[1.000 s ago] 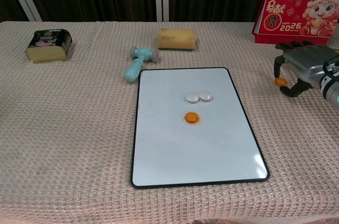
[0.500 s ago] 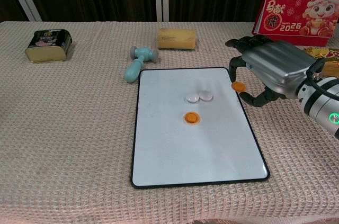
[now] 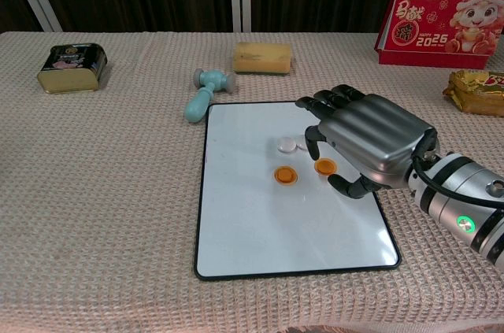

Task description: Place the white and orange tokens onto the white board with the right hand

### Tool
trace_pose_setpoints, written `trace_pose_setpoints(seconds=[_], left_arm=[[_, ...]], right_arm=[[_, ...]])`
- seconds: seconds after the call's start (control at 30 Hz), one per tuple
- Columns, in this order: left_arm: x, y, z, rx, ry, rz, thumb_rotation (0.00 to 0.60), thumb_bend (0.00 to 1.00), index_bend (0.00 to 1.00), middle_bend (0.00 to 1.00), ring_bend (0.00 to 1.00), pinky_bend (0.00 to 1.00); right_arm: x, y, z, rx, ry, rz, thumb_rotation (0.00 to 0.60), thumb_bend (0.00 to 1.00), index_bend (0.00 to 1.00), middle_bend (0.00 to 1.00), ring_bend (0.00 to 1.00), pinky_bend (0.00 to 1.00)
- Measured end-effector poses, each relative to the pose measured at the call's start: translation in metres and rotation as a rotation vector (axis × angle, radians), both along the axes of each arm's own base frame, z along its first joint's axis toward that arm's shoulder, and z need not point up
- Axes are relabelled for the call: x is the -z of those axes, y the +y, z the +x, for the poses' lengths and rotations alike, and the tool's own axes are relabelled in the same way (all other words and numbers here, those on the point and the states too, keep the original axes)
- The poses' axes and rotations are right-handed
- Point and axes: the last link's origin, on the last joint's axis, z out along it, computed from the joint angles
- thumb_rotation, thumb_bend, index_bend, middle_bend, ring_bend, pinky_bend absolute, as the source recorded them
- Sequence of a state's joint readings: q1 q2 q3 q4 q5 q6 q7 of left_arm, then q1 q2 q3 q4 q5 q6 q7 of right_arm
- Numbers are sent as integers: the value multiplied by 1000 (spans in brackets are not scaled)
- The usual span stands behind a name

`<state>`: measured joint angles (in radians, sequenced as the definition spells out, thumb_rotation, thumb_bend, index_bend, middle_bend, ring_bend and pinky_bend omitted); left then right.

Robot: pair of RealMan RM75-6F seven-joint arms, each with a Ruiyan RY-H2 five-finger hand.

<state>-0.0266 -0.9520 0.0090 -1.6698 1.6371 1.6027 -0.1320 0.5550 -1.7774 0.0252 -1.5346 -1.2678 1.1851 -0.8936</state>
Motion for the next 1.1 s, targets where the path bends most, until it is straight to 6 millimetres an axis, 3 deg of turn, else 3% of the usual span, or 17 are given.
trace_pose_setpoints(seconds=[1.1], left_arm=[[-1,0,0,3,-6,-2,600,88,95,69,0,115]], right_arm=[[16,-2,10,-13,24,23,600,386,518,0,0,0]])
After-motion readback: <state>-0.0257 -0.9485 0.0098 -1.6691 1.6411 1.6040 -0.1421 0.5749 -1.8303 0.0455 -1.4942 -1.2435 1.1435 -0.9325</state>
